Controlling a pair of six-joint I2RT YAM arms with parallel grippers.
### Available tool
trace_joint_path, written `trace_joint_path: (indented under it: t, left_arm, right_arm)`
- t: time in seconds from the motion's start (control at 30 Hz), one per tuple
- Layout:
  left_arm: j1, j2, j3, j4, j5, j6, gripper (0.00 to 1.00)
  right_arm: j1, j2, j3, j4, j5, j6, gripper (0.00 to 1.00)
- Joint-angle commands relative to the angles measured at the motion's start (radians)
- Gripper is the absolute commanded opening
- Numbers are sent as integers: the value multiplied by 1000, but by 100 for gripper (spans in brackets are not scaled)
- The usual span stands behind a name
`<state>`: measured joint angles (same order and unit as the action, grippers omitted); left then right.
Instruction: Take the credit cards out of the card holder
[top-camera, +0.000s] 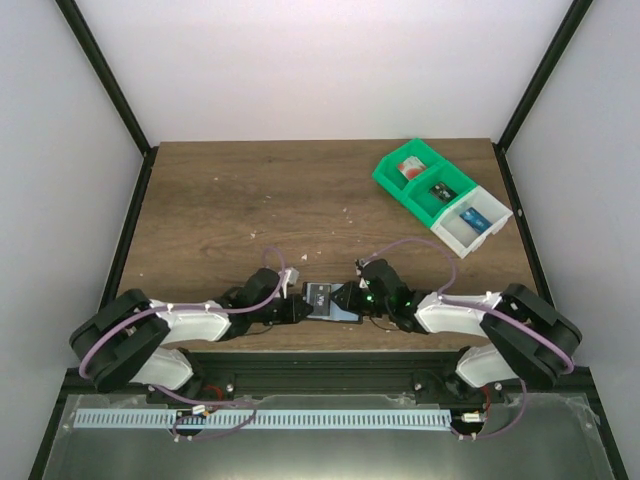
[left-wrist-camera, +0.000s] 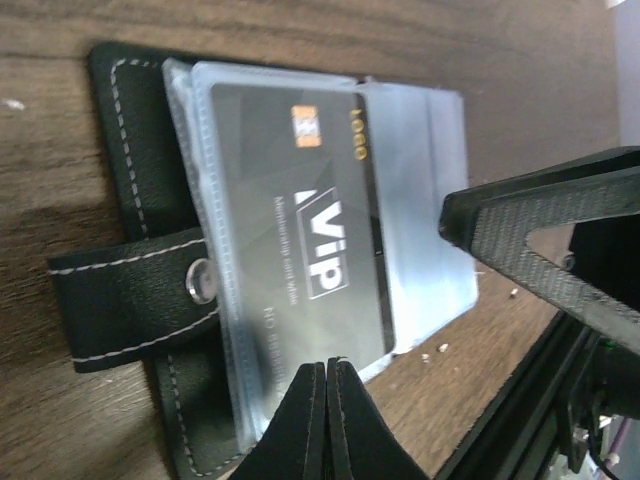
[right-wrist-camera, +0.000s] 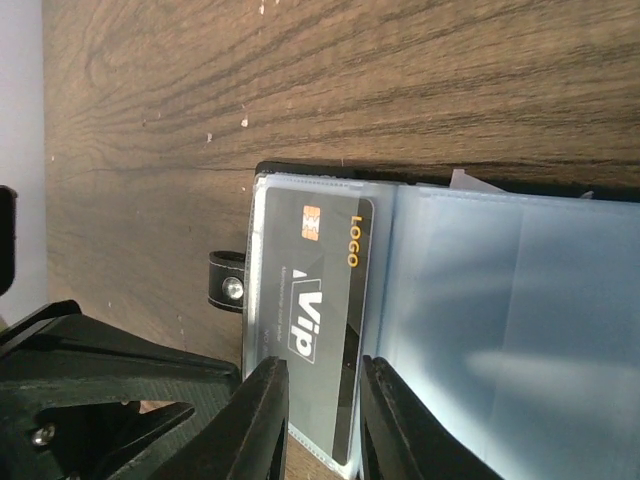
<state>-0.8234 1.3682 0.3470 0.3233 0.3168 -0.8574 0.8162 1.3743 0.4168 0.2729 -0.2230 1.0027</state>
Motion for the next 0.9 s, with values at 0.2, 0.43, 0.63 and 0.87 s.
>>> trace_joint_path:
  t: [0.2,0.43,0.63,0.87]
  left_arm:
    - [3,20,-34,22,-36,47,0]
    - [3,40,-50,50,-27,38,0]
    - [3,53,-73,84,-20,22,0]
    - [3,45,-83,93,-22,18,0]
  right_arm:
    - [12,77,43,60,-38,-21,19]
    - [12,124,34,113,-69,0,18]
    - [14,124,33,115,-66,5,18]
    - [14,142,19,155,-84,13,16]
